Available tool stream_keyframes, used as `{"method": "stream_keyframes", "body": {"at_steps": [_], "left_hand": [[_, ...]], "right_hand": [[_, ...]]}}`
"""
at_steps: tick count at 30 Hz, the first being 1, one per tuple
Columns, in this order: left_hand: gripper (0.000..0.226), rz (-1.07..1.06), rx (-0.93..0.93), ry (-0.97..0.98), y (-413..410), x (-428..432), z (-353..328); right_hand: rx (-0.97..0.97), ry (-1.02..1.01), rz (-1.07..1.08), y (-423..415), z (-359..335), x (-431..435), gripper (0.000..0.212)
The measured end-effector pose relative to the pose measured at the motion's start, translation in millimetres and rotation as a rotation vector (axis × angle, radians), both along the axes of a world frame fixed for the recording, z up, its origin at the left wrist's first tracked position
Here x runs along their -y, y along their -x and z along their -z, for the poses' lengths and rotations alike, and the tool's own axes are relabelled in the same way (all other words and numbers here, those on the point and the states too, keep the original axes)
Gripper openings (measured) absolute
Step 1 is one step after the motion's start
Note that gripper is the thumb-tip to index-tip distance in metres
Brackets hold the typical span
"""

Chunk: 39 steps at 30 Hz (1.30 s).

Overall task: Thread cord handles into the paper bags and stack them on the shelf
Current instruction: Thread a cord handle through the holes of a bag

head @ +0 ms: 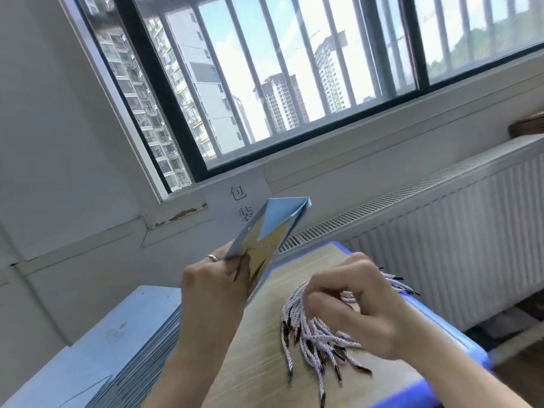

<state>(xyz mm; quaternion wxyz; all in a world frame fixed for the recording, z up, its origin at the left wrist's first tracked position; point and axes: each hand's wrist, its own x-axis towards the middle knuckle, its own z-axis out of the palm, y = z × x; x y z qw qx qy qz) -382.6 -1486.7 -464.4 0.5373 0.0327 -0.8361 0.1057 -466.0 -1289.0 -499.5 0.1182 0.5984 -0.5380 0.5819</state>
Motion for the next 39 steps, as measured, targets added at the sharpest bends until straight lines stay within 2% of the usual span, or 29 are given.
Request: {"method": "stream_keyframes", "body": {"at_steps": [2,3,4,5,6,9,11,14,17,19,23,24,26,28,29,30,32,35,37,39], "left_hand": [[0.036,0.017,0.102,0.082,-1,-2,-16],[0.014,0.034,0.148,0.154,-3,-5,-24],[0.017,0.002,0.202,0.228,-6,-13,-34],[0.034,-0.022,0.259,0.329,-9,-20,-42],[0.037,-0.024,0.301,0.429,-13,-24,-52],[0.021,-0.018,0.408,0.642,-26,-33,-74],[0.007,-0.045,0.462,0.771,-31,-30,-84],[0.031,-0.081,0.439,0.938,-29,-21,-92],[0.051,-0.132,0.261,0.993,-28,-14,-78],[0.048,-0.226,0.104,0.913,-30,-7,-56],[0.029,-0.254,0.014,0.471,-38,11,-9],[0.023,-0.207,0.031,0.338,-38,15,3],[0.027,-0.082,0.020,-0.023,-37,16,24],[0.026,0.039,-0.075,-0.400,-33,10,38],[0.024,0.080,-0.116,-0.510,-29,9,43],[0.023,0.101,-0.153,-0.578,-26,11,48],[0.020,0.101,-0.221,-0.635,-23,16,53],[0.019,0.111,-0.272,-0.609,-23,25,54],[0.022,0.146,-0.264,-0.596,-25,32,54],[0.024,0.190,-0.239,-0.580,-27,37,55]], "right_hand": [[-0.034,0.211,0.133,-11,-20,-33,0.031],[-0.056,0.293,0.234,-14,-31,-42,0.030],[-0.068,0.334,0.323,-15,-41,-45,0.025],[-0.065,0.315,0.394,-14,-50,-44,0.018],[-0.062,0.217,0.472,-12,-58,-38,0.022],[-0.192,-0.279,0.743,-4,-59,-3,0.060],[-0.203,-0.377,0.672,-7,-47,25,0.062],[-0.041,-0.309,0.429,-19,-26,65,0.037],[0.026,-0.240,0.368,-29,-6,96,0.019],[0.086,-0.264,0.378,-34,7,108,0.014],[0.058,-0.336,0.435,-40,33,119,0.014],[0.020,-0.370,0.461,-41,39,119,0.016],[-0.038,-0.433,0.498,-41,47,121,0.024],[-0.093,-0.470,0.507,-44,50,124,0.036],[-0.130,-0.495,0.501,-44,50,125,0.041],[-0.157,-0.519,0.478,-44,50,127,0.043],[-0.135,-0.564,0.347,-41,48,125,0.033],[-0.077,-0.643,0.145,-19,28,105,0.028],[-0.024,-0.653,0.107,11,6,82,0.025],[-0.057,-0.671,0.152,40,-15,56,0.021]]}}
